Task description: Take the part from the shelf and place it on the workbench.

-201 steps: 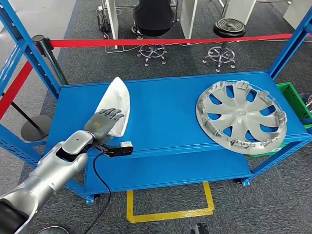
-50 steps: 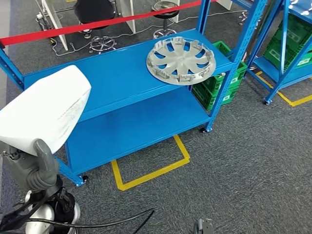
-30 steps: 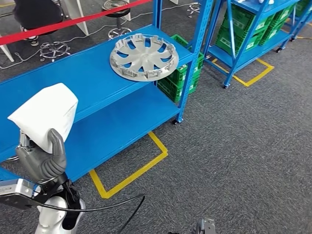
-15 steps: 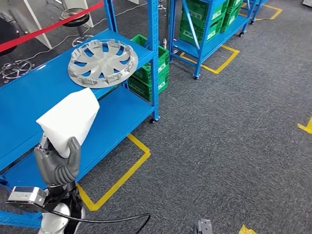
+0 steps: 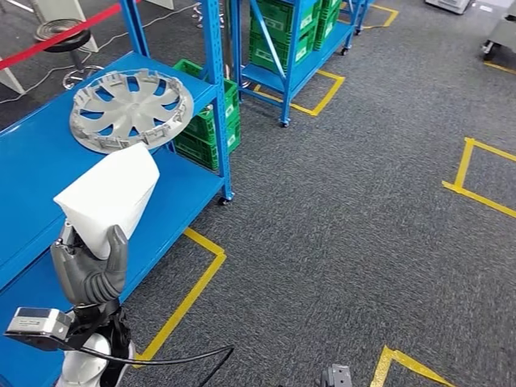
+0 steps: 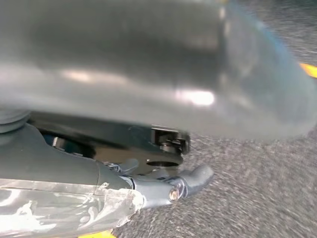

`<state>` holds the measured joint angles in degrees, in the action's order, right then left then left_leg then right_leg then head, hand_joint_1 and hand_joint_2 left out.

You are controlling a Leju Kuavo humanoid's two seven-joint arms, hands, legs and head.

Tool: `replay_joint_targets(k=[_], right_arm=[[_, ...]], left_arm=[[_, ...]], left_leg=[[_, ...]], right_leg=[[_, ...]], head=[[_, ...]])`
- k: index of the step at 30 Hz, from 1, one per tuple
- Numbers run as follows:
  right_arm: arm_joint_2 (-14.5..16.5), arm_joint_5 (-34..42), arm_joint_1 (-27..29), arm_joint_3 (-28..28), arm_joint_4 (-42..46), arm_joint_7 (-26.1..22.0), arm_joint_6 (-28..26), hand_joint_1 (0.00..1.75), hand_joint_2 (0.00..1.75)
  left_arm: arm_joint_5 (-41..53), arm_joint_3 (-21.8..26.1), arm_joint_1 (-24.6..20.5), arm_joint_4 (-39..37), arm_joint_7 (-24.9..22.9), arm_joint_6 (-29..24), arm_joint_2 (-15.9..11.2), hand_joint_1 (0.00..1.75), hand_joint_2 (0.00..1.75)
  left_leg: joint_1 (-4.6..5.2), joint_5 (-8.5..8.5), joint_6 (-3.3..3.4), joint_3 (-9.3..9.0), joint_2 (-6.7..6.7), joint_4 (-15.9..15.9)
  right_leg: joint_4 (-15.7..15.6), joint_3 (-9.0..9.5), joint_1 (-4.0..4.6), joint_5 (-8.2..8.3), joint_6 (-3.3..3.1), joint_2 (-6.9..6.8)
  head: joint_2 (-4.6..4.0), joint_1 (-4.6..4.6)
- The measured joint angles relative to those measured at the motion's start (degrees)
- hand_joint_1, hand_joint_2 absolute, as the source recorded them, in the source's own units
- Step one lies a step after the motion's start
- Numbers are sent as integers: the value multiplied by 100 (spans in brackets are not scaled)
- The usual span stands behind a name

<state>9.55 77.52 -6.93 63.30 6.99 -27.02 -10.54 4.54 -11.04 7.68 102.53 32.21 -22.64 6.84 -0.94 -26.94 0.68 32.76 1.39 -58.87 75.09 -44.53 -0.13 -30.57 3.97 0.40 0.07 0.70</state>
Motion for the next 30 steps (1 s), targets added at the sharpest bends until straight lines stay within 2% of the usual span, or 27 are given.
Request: replay_joint_targets(k=[1, 2, 3, 4, 5, 6, 7, 9, 10, 12, 13, 14, 15, 16, 17, 18, 19, 20, 22, 23, 24, 25, 27, 28, 29, 30], right_arm=[[3, 17, -5, 0, -1, 27, -36, 0, 0], [7, 31, -7, 0, -3, 58, -66, 0, 0], [9, 38, -4, 0, -7, 83, -87, 0, 0], [9, 42, 1, 0, -13, 95, -104, 0, 0], [9, 36, 4, 1, -19, 96, -114, 0, 0], [10, 23, 7, 3, -23, 81, -116, 0, 0], [10, 4, 9, 9, -26, 56, -114, 0, 0], [11, -34, 15, 33, -26, -5, -99, 0, 0], [14, -49, 18, 50, -26, -32, -92, 0, 0], [19, -76, 15, 85, -25, -56, -81, 0, 0], [21, -91, 13, 98, -23, -63, -73, 0, 0], [22, -108, 8, 109, -21, -67, -64, 0, 0], [23, -124, 5, 121, -19, -68, -57, 0, 0], [23, -138, 4, 134, -16, -66, -56, 0, 0], [23, -148, 2, 148, -15, -58, -64, 0, 0], [23, -153, -1, 161, -14, -45, -79, 0, 0], [23, -155, -3, 170, -11, -28, -100, 0, 0], [20, -153, -6, 177, -8, -5, -122, 0, 0], [11, -139, -2, 188, -3, 65, -163, 0, 0], [5, -127, 6, 191, -3, 100, -181, 0, 0], [0, -114, 18, 192, -4, 128, -202, 0, 0], [-4, -102, 29, 193, -4, 140, -222, 0, 0], [-9, -89, 33, 194, -5, 143, -254, 0, 0], [-8, -89, 28, 195, -4, 134, -262, 0, 0], [-8, -89, 15, 195, -2, 124, -266, 0, 0], [-7, -89, 3, 195, 1, 115, -267, 0, 0]], left_arm=[[-25, 7, 0, 0, 2, 13, 0, 175, 175], [-30, 8, 0, 1, 8, 27, 0, 175, 175], [-26, 9, 0, 2, 17, 51, -1, 175, 175], [-24, 10, 2, 5, 27, 89, -4, 175, 175], [-26, 10, 9, 9, 34, 142, -11, 175, 175], [-40, 12, 25, 14, 38, 209, -26, 175, 175], [-70, 13, 55, 20, 44, 290, -47, 175, 175], [-143, 16, 132, 47, 70, 437, -94, 175, 175], [-174, 19, 166, 67, 90, 492, -121, 175, 175], [-216, 32, 218, 106, 121, 563, -169, 175, 175], [-248, 44, 246, 114, 129, 606, -191, 175, 175], [-303, 62, 274, 119, 131, 679, -208, 175, 175], [-386, 85, 295, 120, 113, 796, -226, 175, 175], [-498, 117, 306, 120, 63, 946, -239, 175, 175], [-619, 153, 310, 120, -16, 1112, -250, 175, 175], [-727, 190, 310, 119, -109, 1262, -257, 175, 175], [-806, 227, 309, 116, -192, 1370, -259, 175, 175], [-850, 256, 308, 111, -242, 1436, -256, 175, 175], [-865, 309, 311, 93, -253, 1482, -251, 175, 175], [-850, 333, 313, 84, -234, 1487, -247, 175, 175], [-831, 357, 315, 78, -210, 1490, -244, 175, 175], [-814, 380, 315, 75, -186, 1498, -240, 175, 175], [-803, 425, 327, 74, -151, 1526, -229, 175, 175], [-802, 447, 340, 72, -142, 1539, -225, 175, 175], [-802, 468, 354, 69, -135, 1547, -222, 175, 175], [-802, 488, 364, 63, -132, 1551, -221, 175, 175]], left_leg=[[7, -8, 2, -7, 82, 0], [13, -18, 1, -19, 155, 0], [19, -30, -7, -36, 220, 0], [30, -46, -21, -56, 277, 0], [45, -61, -42, -71, 328, 0], [59, -70, -68, -84, 375, 3], [68, -74, -96, -93, 428, 13], [62, -82, -161, -116, 532, 41], [51, -120, -192, -119, 487, 18], [36, -363, -233, 22, 204, -332], [34, -540, -240, 183, 33, -674], [35, -703, -248, 377, -63, -1053], [35, -789, -255, 545, -104, -1354], [34, -761, -261, 638, -116, -1484], [30, -620, -264, 627, -122, -1398], [18, -400, -269, 519, -149, -1121], [-11, -179, -284, 354, -265, -738], [-45, -33, -294, 196, -423, -379], [-80, 49, -278, 42, -654, -22], [-68, 36, -242, 38, -650, -5], [-61, 44, -198, 41, -574, -10], [-56, 50, -155, 33, -505, -2], [-51, 50, -78, 13, -345, 15], [-35, 42, -54, 5, -265, 15], [-21, 33, -36, 1, -173, 14], [-10, 25, -28, -5, -79, 14]], right_leg=[[57, -11, 0, 20, -7, -17], [-125, 104, 2, 140, -20, -38], [-496, 321, 9, 317, -43, -98], [-920, 560, 34, 459, -72, -243], [-1269, 761, 57, 568, -108, -360], [-1491, 882, 83, 622, -140, -447], [-1571, 915, 107, 626, -171, -475], [-1603, 902, 105, 662, -230, -318], [-1637, 912, 93, 681, -262, -240], [-1701, 950, 58, 720, -324, -91], [-1708, 955, 56, 725, -343, -20], [-1709, 954, 55, 728, -358, 57], [-1708, 953, 55, 728, -362, 142], [-1707, 954, 54, 730, -362, 229], [-1705, 958, 49, 733, -356, 319], [-1698, 961, 40, 735, -345, 407], [-1684, 956, 31, 734, -321, 493], [-1647, 931, 30, 729, -289, 573], [-1605, 860, 23, 734, -213, 705], [-1604, 825, 15, 748, -177, 766], [-1620, 799, -2, 764, -146, 812], [-1601, 774, -1, 754, -118, 751], [-1273, 604, 22, 556, -72, 406], [-935, 447, 37, 375, -56, 192], [-524, 253, 36, 179, -43, 68], [-170, 91, 33, 39, -36, 15]], head=[[0, 1], [0, 1], [0, 1], [0, 2], [0, -1], [0, -2], [0, -4], [0, -7], [0, -10], [0, -32], [0, -44], [0, -57], [0, -65], [0, -66], [0, -67], [0, -66], [0, -68], [0, -68], [0, -68], [0, -65], [0, -66], [0, -60], [0, -20], [0, 1], [0, 13], [0, 11]])
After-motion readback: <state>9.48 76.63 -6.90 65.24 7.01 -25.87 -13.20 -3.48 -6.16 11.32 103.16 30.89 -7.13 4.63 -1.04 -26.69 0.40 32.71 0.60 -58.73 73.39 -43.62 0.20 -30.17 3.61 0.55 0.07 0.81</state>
